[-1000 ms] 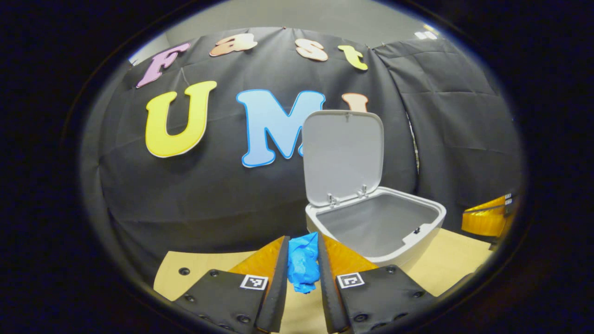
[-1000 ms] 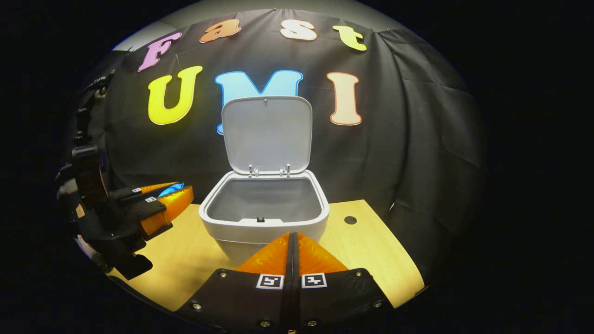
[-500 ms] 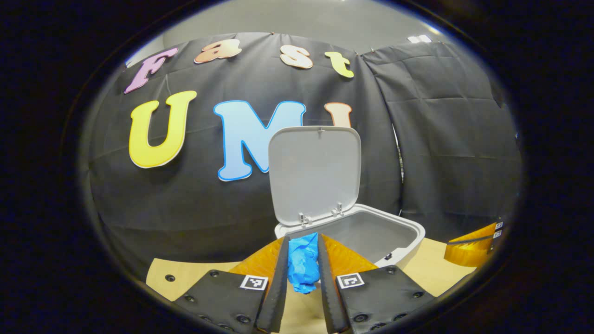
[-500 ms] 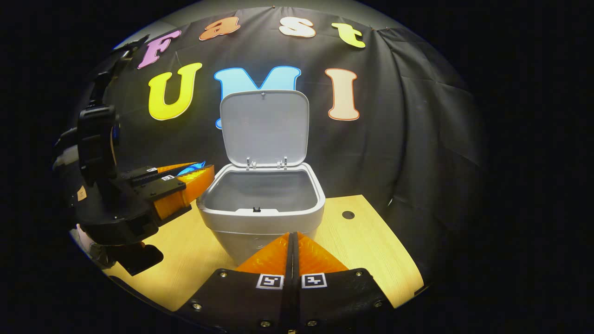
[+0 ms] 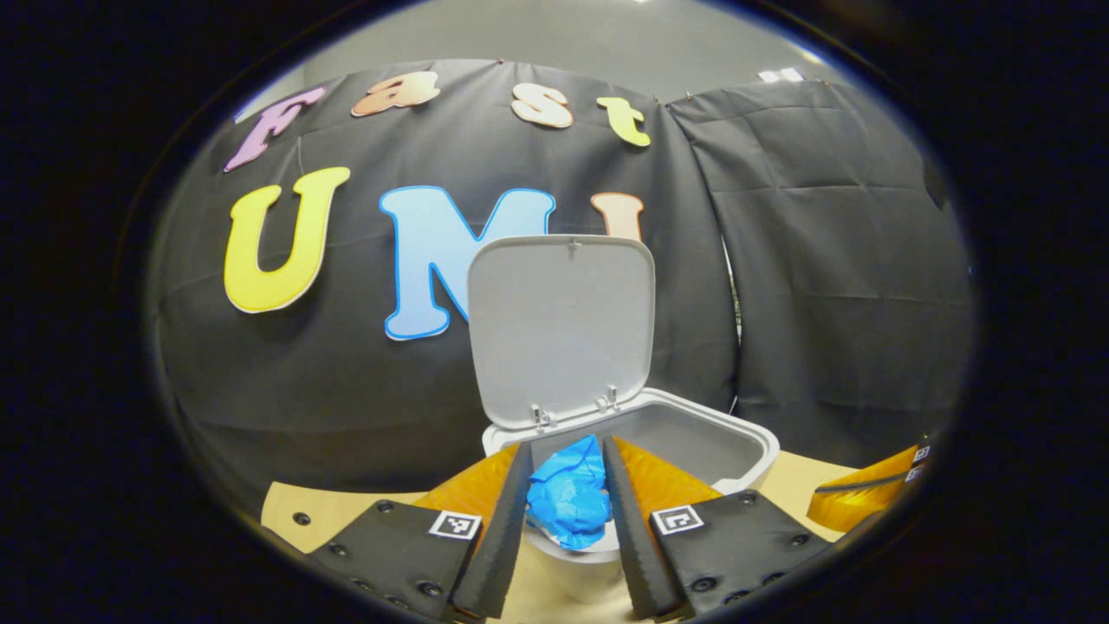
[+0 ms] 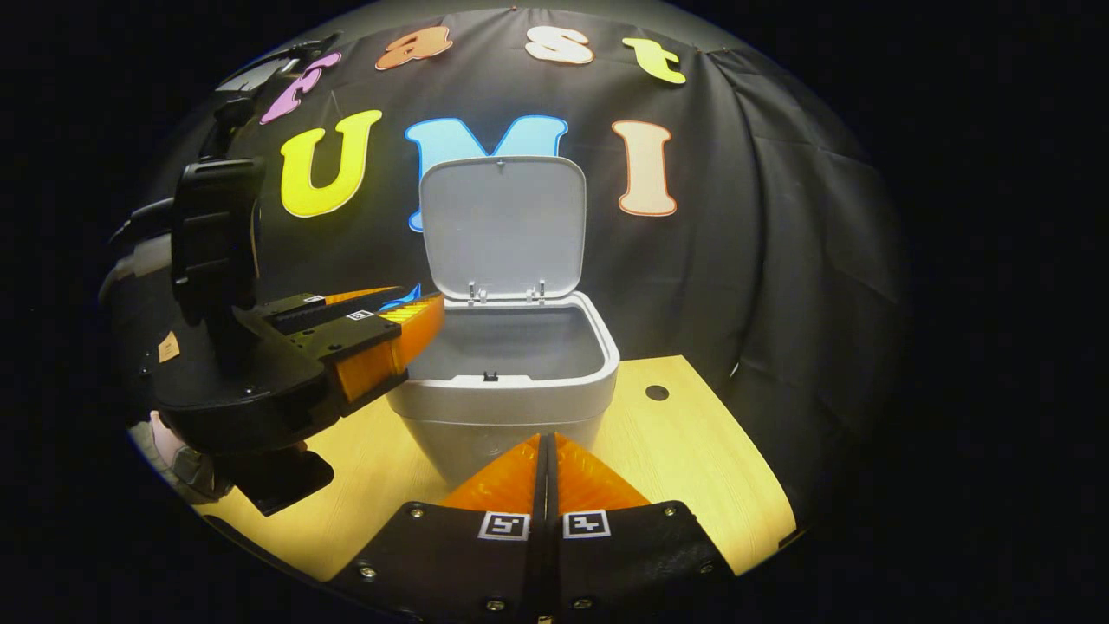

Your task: Press the lid of the desktop garbage bin to open it, pick up the crumpled paper on the desktop and throw it into the bin, then pick up the pop can on the desktop and drop it into the bin, and finally close the garbage bin lid.

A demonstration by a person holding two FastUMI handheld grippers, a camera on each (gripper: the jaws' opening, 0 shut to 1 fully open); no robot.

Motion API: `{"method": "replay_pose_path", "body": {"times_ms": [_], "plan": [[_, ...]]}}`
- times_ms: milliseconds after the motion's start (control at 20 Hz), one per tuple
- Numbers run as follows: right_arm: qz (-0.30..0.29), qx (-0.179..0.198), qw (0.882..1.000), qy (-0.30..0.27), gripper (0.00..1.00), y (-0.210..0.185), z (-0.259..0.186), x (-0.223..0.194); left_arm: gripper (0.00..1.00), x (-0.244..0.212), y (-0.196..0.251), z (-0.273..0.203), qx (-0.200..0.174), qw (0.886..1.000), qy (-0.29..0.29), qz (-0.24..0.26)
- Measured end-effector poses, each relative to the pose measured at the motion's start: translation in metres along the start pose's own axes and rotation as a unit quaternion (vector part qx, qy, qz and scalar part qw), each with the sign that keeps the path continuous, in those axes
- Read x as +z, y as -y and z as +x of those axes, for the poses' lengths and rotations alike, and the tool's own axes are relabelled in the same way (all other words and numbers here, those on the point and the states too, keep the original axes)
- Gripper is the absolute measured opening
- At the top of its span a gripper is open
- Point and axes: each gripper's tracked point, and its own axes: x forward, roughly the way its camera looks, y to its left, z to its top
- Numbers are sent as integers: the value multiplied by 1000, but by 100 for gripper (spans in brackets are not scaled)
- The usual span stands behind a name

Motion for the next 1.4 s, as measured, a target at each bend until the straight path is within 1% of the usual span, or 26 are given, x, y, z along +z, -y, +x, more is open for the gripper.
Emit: {"method": "replay_pose_path", "body": {"times_ms": [250, 300, 500, 550, 600, 650, 700, 750, 800, 850, 900, 950, 1000, 1050, 1100, 1150, 1200, 1250, 1300, 1350, 1400], "plan": [[2, 5, 1000, -3, 0, -4, -1, -10, 80, -6, -5, 1, 4, 1000, -6, -3], [2, 6, 1000, -4, 0, -3, 1, -11, 80, -6, -5, 1, 5, 1000, -7, -7], [8, 10, 1000, -13, 0, -4, 5, -17, 100, -15, -25, -13, 22, 999, -13, -41], [11, 12, 1000, -18, 0, -5, 5, -19, 84, -16, -33, -19, 28, 998, -13, -51], [14, 15, 1000, -23, 0, -6, 6, -25, 95, -17, -42, -24, 39, 998, -14, -57], [19, 20, 999, -30, 0, -7, 8, -29, 95, -20, -60, -34, 58, 996, -15, -61], [21, 25, 999, -36, 0, -11, 10, -32, 95, -22, -72, -42, 74, 995, -17, -61], [21, 30, 998, -41, 0, -15, 12, -35, 85, -22, -85, -49, 89, 994, -18, -59], [19, 36, 998, -46, 0, -19, 15, -38, 100, -22, -95, -55, 102, 993, -17, -58], [18, 47, 997, -50, 0, -25, 18, -42, 100, -22, -104, -62, 113, 992, -16, -59], [14, 61, 996, -56, 1, -33, 17, -49, 93, -23, -113, -68, 125, 990, -17, -60], [7, 72, 996, -60, 4, -40, 15, -53, 93, -23, -119, -74, 133, 989, -17, -62], [-2, 83, 995, -63, 13, -46, 17, -57, 89, -23, -123, -79, 139, 988, -16, -64], [-18, 92, 993, -65, 26, -55, 17, -57, 85, -24, -127, -84, 145, 987, -16, -68], [-25, 99, 993, -66, 40, -59, 18, -62, 93, -24, -130, -89, 150, 986, -14, -72], [-31, 106, 991, -69, 48, -63, 15, -64, 93, -24, -131, -93, 154, 985, -14, -74], [-36, 114, 990, -74, 67, -67, 13, -71, 93, -24, -133, -96, 156, 985, -14, -76], [-41, 120, 989, -80, 78, -72, 14, -74, 100, -23, -135, -99, 159, 984, -14, -76], [-46, 120, 988, -85, 95, -75, 16, -78, 100, -23, -137, -103, 161, 984, -13, -75], [-51, 117, 988, -89, 100, -75, 19, -80, 93, -22, -139, -106, 164, 984, -12, -73], [-55, 115, 987, -95, 100, -75, 21, -85, 93, -22, -141, -108, 167, 983, -12, -71]]}}
